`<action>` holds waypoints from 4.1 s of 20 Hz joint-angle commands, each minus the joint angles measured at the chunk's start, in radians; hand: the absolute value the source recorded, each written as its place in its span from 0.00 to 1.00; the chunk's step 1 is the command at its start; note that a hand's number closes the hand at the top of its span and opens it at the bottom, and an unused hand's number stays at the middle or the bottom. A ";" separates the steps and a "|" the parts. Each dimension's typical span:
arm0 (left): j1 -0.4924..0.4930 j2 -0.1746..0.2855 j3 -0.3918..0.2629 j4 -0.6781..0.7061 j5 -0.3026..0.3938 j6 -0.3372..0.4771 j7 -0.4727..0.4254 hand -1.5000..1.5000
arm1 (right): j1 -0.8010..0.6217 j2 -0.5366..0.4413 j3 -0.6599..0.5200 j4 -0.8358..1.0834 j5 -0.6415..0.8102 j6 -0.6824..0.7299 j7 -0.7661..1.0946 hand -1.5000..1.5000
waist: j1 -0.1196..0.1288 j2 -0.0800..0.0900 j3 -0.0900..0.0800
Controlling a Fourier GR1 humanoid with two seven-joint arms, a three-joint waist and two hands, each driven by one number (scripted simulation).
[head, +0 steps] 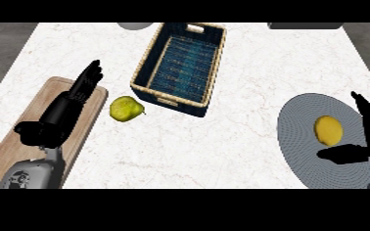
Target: Pick the lemon from the placemat and place it in the basket
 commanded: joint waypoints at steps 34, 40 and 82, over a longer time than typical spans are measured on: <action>0.016 -0.045 0.036 -0.005 -0.063 -0.038 -0.023 0.50 | -0.094 0.022 0.082 0.357 0.194 -0.012 -0.195 1.00 | -0.002 0.000 0.000; -0.061 -0.049 0.014 0.015 -0.044 -0.064 0.025 0.50 | -0.237 0.331 0.440 0.173 0.359 0.033 -0.003 1.00 | 0.065 0.000 -0.007; -0.129 -0.063 0.016 0.096 -0.053 -0.055 0.008 0.50 | -1.372 0.366 0.760 0.366 0.152 -0.536 0.991 1.00 | 0.074 -0.004 -0.006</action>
